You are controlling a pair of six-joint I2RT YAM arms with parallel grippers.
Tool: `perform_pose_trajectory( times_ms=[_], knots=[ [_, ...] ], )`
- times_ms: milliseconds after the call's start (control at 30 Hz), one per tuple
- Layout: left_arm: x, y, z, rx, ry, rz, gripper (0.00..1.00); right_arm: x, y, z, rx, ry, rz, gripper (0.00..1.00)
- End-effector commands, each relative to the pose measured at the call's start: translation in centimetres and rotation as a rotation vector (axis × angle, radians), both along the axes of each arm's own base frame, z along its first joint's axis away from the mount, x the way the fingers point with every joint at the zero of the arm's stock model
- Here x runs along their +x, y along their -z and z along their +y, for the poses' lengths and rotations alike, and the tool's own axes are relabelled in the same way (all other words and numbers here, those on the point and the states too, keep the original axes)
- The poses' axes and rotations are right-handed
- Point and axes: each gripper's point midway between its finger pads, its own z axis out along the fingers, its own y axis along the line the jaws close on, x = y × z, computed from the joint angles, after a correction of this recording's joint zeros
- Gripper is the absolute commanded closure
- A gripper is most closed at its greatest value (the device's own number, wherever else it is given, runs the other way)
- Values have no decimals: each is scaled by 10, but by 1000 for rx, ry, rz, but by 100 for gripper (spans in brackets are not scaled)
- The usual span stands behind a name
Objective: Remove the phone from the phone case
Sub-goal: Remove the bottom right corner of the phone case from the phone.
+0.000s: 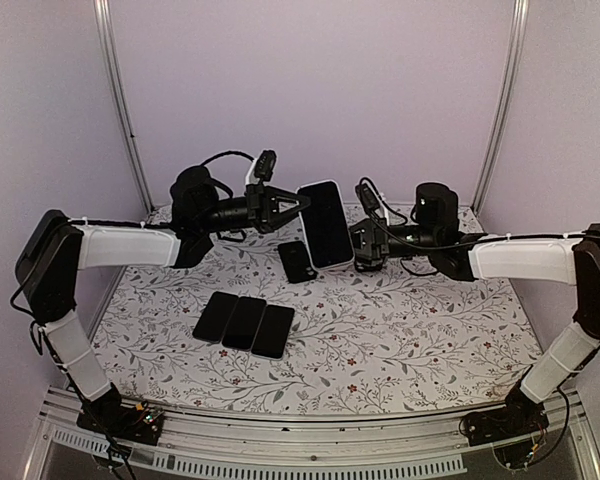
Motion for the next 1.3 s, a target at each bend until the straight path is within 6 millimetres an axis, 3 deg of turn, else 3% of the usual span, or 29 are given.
perform_pose_trajectory(
  times_ms=[0, 233, 433, 600, 700, 867, 1267],
  knots=[
    [-24, 29, -31, 100, 90, 44, 100, 27, -38, 9, 80, 127, -66, 49],
    [-16, 43, -32, 151, 77, 109, 100, 37, -20, 9, 4, 181, -75, 69],
    [14, 76, -22, 265, -8, 221, 100, 36, -15, 14, 17, 138, 7, 86],
    [29, 91, -13, 304, -52, 292, 86, 36, -9, 20, 50, 108, 91, 95],
    [33, 97, -8, 323, -72, 316, 76, 37, -12, 20, 76, 103, 113, 98],
    [37, 103, 2, 339, -108, 336, 68, 36, -17, 20, 121, 78, 114, 100],
    [27, 93, 23, 342, -134, 326, 47, 52, -8, 18, 123, 110, 92, 100]
  ],
)
